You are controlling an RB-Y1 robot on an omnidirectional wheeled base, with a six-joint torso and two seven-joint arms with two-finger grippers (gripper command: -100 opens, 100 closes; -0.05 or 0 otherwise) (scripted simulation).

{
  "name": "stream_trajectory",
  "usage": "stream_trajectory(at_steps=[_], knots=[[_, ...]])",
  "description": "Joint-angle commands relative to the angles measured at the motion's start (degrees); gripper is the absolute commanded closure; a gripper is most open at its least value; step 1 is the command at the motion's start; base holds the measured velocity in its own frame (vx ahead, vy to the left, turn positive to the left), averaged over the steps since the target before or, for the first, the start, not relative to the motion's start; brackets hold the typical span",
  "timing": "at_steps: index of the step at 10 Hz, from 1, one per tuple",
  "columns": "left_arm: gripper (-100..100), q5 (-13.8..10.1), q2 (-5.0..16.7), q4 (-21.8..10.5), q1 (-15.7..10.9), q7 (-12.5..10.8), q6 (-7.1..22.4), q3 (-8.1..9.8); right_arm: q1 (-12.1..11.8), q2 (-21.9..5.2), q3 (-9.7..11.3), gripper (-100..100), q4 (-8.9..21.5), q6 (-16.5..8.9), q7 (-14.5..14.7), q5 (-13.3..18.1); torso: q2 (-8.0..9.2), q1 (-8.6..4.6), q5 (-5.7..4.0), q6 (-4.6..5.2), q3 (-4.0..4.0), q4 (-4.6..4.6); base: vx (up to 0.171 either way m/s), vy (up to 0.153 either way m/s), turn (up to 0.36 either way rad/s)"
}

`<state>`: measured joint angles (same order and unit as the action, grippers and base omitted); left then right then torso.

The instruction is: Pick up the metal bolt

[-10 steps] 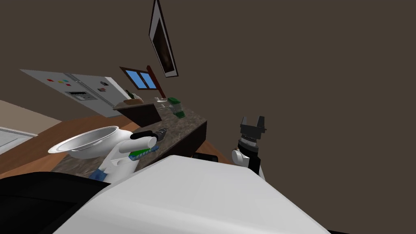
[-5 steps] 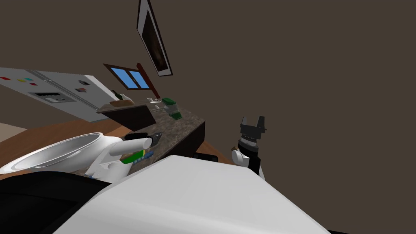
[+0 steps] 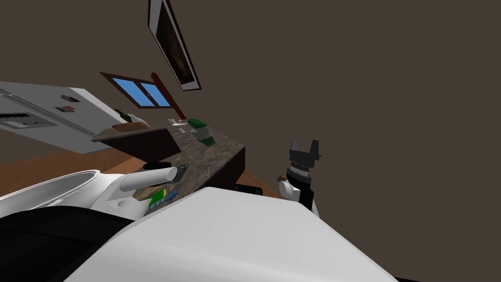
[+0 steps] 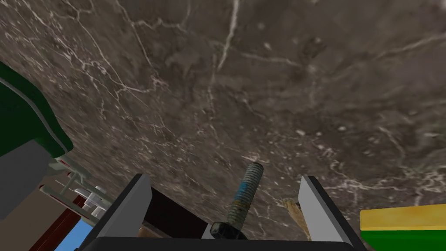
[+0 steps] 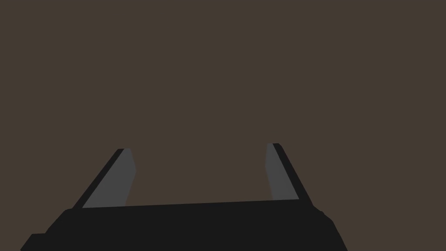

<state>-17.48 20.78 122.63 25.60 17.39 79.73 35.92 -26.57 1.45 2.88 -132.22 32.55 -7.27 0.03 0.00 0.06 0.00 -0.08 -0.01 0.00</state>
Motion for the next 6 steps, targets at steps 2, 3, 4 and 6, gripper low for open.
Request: stream_trajectory(at_steps=[2,3,4,6], knots=[[-100,-0.1,1.29,-0.69,0.71,0.29,3.83,2.02,0.0,0.0,0.0,0,0.0,0.0,0.0,0.0,0.02,0.0,0.0,-0.02,0.01,0.0,0.022,0.023,-0.084],[-100,-0.1,1.29,-0.69,0.71,0.29,4.06,2.02,0.0,0.0,0.0,0,0.0,0.0,0.0,0.0,0.02,0.03,0.0,-0.01,0.01,0.01,0.023,0.023,-0.059],[-100,0.06,1.97,-1.05,1.12,0.4,6.04,3.04,0.0,0.0,0.0,0,0.0,0.0,0.0,0.0,0.01,0.01,0.01,-0.02,0.01,0.0,0.027,0.022,-0.113],[-100,0.35,3.15,-1.66,1.82,0.56,9.23,4.69,0.0,0.0,0.0,0,0.0,0.0,0.0,0.0,-0.02,0.04,0.01,0.0,-0.01,0.0,0.035,0.038,-0.144]])
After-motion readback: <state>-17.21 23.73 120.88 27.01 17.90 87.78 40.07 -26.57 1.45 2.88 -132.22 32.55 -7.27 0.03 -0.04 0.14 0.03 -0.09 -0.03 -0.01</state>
